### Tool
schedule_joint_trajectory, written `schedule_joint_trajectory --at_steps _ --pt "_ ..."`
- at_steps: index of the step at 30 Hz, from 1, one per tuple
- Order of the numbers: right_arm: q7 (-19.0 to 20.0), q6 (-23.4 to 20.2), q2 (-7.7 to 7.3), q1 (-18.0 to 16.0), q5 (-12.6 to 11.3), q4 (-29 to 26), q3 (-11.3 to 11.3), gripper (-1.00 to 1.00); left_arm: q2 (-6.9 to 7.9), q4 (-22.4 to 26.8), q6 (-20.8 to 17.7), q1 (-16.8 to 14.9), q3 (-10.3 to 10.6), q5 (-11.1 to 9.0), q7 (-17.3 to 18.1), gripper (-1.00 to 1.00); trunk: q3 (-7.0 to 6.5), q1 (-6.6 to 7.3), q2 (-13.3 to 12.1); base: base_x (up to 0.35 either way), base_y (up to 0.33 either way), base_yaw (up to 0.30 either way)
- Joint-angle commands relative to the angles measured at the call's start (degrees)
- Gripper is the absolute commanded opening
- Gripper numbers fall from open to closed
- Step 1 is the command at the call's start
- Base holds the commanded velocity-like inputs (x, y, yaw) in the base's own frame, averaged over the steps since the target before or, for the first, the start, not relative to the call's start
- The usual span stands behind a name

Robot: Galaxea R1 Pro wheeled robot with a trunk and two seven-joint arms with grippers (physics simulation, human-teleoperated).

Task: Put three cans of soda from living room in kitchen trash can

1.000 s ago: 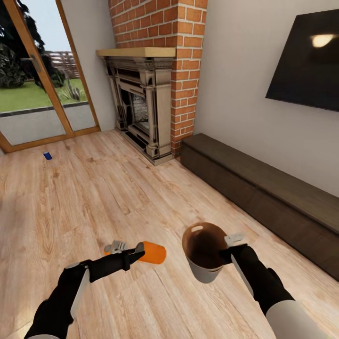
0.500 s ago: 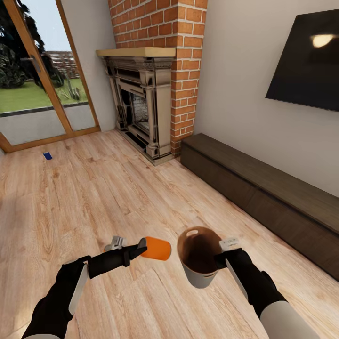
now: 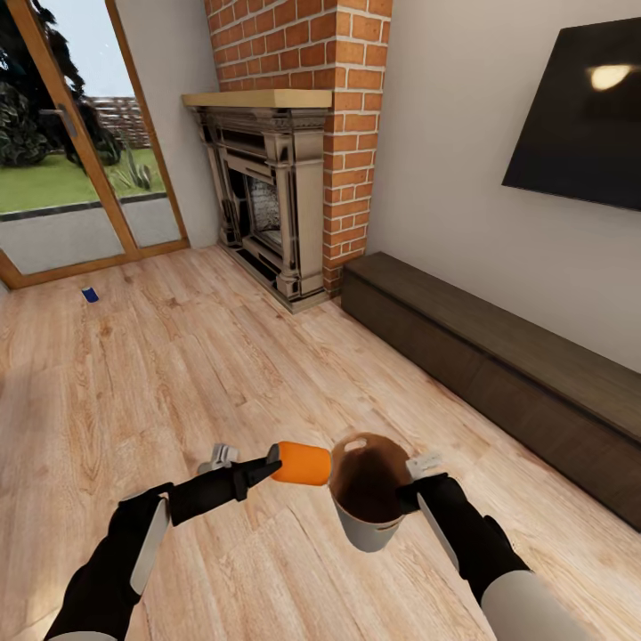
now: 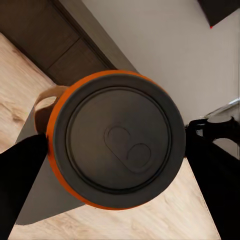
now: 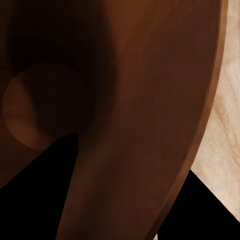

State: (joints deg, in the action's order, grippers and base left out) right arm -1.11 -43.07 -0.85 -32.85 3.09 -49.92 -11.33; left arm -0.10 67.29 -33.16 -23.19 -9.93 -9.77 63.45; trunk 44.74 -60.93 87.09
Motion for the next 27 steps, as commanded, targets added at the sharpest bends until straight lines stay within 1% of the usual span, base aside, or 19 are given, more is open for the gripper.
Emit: schedule_joint_trajectory --at_steps 1,3,5,12,15,16,18,22,26,27 --pt "0.14 0.04 0.1 -0.02 -0.76 0.27 0.0 -1.0 -0.07 -0.04 0.02 0.0 0.02 -0.01 0.02 -1.0 -0.01 0.0 0.0 0.0 0.0 0.0" --pt "0.14 0.09 0.23 -0.02 -0.68 0.74 0.0 -1.0 -0.28 -0.07 0.02 0.01 0.04 -0.04 0.05 -1.0 -0.01 0.0 0.0 0.0 0.0 0.0" --pt "0.14 0.16 0.46 -0.02 -0.57 1.5 -0.7 -1.0 -1.64 -0.28 0.02 0.02 0.13 -0.07 0.08 -1.0 -0.01 0.0 0.0 0.0 0.0 0.0" --pt "0.14 0.18 0.85 -0.02 -0.55 1.63 -1.1 -1.0 -2.12 -2.31 0.08 -0.01 0.44 -0.08 0.03 -1.0 -0.01 0.0 0.0 0.0 0.0 0.0" --pt "0.14 0.18 0.97 -0.02 -0.55 1.63 -1.13 -1.0 -3.27 -4.09 0.22 -0.01 0.61 -0.03 0.0 -1.0 -0.01 0.0 0.0 0.0 0.0 0.0" --pt "0.14 0.18 1.0 -0.02 -0.55 1.64 -1.14 -1.0 -3.93 -4.8 0.29 -0.01 0.77 -0.01 -0.06 -1.0 -0.01 0.0 0.0 0.0 0.0 0.0" --pt "0.14 0.18 1.01 -0.02 -0.55 1.63 -1.15 -1.0 -4.4 -5.19 0.33 -0.01 1.32 0.0 -0.16 -1.0 -0.01 0.0 0.0 0.0 0.0 0.0" --pt "0.14 0.14 1.19 -0.02 -0.56 1.61 -1.18 -1.0 -5.0 -5.56 0.41 -0.01 2.56 0.07 -0.39 -1.0 -0.01 0.0 0.0 0.0 0.0 0.0" --pt "0.14 0.1 2.27 -0.02 -0.55 1.58 -1.21 -1.0 -5.28 -5.72 0.52 -0.01 3.05 0.17 -0.62 -1.0 -0.01 0.0 0.0 0.0 0.0 0.0" --pt "0.14 0.1 2.32 -0.02 -0.55 1.58 -1.21 -1.0 -5.29 -5.71 0.52 -0.01 3.09 0.19 -0.63 -1.0 -0.01 0.0 0.0 0.0 0.0 0.0"
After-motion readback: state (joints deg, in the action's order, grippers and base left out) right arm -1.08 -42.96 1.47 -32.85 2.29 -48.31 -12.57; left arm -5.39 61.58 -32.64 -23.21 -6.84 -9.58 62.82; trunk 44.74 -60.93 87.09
